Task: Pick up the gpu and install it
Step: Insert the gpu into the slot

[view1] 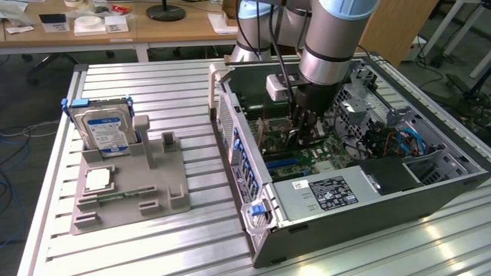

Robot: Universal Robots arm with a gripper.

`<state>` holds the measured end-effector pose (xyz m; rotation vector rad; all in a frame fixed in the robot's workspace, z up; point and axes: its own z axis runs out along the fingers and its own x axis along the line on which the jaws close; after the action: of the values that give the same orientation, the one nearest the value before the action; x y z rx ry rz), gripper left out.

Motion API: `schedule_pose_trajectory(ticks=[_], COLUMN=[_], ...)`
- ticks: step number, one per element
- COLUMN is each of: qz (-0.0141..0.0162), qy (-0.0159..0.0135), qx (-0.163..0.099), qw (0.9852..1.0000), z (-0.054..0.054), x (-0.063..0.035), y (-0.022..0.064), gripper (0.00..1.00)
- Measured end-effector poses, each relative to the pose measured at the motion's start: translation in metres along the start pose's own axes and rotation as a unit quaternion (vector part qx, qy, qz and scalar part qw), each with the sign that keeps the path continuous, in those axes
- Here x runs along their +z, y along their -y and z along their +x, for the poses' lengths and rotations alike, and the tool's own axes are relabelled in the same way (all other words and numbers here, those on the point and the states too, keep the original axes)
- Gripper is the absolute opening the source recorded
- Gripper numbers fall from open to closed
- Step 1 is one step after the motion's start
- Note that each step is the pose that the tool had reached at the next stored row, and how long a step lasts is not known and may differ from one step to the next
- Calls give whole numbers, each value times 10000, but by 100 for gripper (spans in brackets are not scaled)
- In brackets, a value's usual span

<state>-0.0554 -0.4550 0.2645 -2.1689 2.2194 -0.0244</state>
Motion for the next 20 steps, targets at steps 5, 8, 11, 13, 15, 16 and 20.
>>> schedule_pose_trajectory(ticks=[5,8,11,13,15,16,20], qz=[-5,-7,-9,-10,-11,-12,-15], qy=[-1,-1,-2,-1,-1,-1,-1], qx=[-2,-1,-2,-1,-1,-1,-1], qw=[10000,10000,10000,10000,10000,10000,10000], z=[3,5,14,24,28,29,41], x=[74,105,136,159,177,184,216], y=[-23,-50,-59,-60,-70,-79,-93], gripper=[28,28,28,28,28,28,28])
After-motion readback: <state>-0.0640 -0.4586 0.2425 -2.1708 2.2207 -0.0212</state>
